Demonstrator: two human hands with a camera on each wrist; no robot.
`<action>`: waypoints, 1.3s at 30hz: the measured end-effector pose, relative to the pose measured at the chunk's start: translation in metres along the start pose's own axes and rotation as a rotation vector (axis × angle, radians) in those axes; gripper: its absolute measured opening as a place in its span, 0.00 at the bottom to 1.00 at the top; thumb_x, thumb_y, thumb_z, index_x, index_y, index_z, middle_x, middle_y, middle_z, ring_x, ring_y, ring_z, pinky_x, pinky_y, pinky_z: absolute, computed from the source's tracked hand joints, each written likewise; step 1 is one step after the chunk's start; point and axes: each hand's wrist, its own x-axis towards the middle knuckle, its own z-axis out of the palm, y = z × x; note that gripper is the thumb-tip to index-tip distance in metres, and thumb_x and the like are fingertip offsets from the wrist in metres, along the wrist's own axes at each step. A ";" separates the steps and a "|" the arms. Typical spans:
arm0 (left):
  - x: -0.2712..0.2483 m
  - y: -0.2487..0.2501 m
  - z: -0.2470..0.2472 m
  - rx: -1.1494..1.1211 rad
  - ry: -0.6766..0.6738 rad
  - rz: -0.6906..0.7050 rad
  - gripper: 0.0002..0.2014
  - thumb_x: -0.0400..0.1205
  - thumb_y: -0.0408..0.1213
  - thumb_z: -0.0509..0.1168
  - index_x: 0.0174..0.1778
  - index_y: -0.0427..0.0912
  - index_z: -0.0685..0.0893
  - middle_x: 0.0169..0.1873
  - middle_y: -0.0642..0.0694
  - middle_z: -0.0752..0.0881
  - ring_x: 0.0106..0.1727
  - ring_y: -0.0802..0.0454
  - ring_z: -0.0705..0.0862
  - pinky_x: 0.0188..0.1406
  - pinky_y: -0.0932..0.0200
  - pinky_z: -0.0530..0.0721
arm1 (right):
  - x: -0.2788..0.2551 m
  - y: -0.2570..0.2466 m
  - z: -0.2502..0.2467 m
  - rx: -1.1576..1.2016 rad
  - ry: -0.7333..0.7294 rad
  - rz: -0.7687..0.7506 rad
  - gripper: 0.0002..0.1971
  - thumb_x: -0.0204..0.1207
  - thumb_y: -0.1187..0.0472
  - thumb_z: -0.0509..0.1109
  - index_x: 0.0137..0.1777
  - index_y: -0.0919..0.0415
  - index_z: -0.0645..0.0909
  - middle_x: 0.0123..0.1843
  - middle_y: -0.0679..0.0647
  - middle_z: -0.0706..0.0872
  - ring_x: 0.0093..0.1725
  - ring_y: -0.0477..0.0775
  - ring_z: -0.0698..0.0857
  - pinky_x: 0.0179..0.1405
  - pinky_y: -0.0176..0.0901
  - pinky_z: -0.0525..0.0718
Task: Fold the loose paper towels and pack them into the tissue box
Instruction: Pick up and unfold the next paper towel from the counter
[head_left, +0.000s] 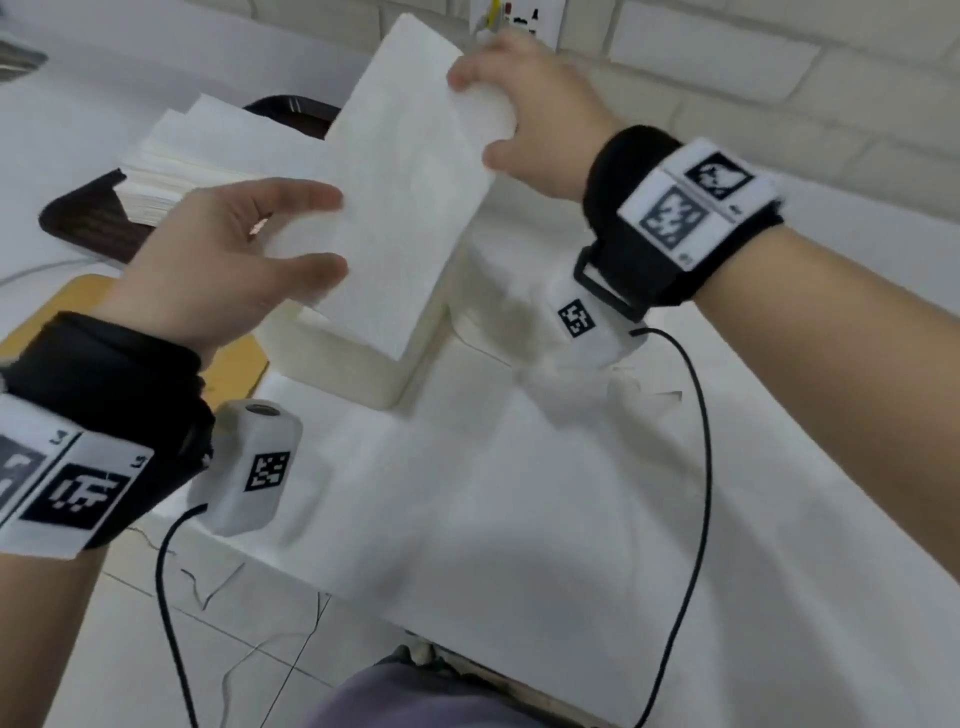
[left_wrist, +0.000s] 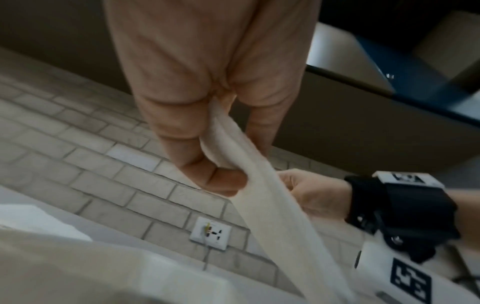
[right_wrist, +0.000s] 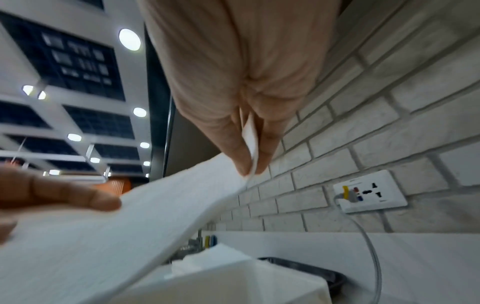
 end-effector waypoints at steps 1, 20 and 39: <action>0.004 -0.004 -0.002 0.064 0.025 -0.006 0.19 0.74 0.33 0.73 0.53 0.63 0.83 0.47 0.62 0.85 0.40 0.69 0.84 0.53 0.63 0.80 | 0.007 -0.005 0.008 -0.012 0.005 -0.011 0.26 0.76 0.75 0.61 0.73 0.58 0.69 0.72 0.55 0.68 0.70 0.53 0.70 0.57 0.26 0.64; 0.064 -0.040 0.019 0.780 -0.344 -0.335 0.28 0.71 0.32 0.76 0.68 0.44 0.79 0.64 0.41 0.78 0.55 0.45 0.75 0.47 0.55 0.75 | 0.065 -0.006 0.097 -0.257 -0.568 0.122 0.25 0.81 0.72 0.55 0.78 0.58 0.65 0.79 0.59 0.63 0.76 0.61 0.68 0.73 0.46 0.69; 0.055 -0.018 0.051 1.015 -0.690 -0.286 0.18 0.84 0.48 0.54 0.59 0.41 0.82 0.50 0.46 0.83 0.57 0.45 0.78 0.53 0.60 0.69 | 0.050 -0.017 0.102 -0.017 -0.508 0.072 0.21 0.82 0.68 0.51 0.71 0.57 0.75 0.74 0.55 0.74 0.72 0.55 0.73 0.69 0.42 0.70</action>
